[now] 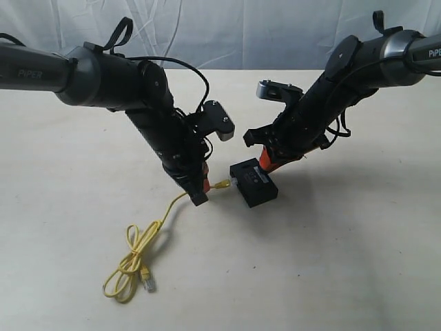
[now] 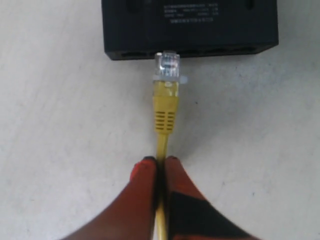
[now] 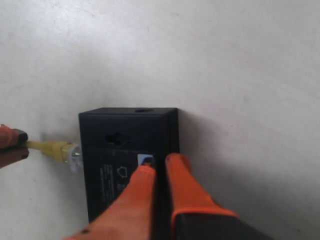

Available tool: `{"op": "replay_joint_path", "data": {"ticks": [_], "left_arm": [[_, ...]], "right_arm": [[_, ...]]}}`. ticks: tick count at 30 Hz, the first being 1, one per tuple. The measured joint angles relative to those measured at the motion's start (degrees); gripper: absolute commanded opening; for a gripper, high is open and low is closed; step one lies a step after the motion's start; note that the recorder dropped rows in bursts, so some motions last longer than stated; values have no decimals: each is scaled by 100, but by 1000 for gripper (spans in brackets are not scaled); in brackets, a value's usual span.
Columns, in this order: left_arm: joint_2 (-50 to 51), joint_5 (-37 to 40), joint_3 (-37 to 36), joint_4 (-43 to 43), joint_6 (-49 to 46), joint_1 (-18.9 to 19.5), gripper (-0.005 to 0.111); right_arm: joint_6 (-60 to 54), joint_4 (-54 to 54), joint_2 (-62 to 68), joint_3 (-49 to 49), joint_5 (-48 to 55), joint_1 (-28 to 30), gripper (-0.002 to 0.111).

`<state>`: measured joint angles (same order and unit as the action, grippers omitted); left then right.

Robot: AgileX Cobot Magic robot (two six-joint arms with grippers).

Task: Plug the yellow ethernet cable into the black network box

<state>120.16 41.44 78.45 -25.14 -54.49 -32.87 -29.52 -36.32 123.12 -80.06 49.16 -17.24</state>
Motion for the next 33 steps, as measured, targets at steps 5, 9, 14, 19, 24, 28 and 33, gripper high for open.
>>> {"op": "replay_joint_path", "data": {"ticks": [5,9,14,19,24,28,33], "left_arm": [[91,0,10,0,0,0,0],[137,10,10,-35,10,0,0],[137,0,10,-58,25,0,0],[109,0,10,-58,25,0,0],[71,0,10,-47,25,0,0],[71,-11,10,-47,25,0,0],[71,50,23,-47,25,0,0]], "right_arm": [[0,0,0,0,0,0,6],[0,-12,0,0,0,0,6],[0,-12,0,0,10,0,6],[0,-12,0,0,10,0,6],[0,-12,0,0,10,0,6],[0,-12,0,0,10,0,6],[0,-12,0,0,10,0,6]]}}
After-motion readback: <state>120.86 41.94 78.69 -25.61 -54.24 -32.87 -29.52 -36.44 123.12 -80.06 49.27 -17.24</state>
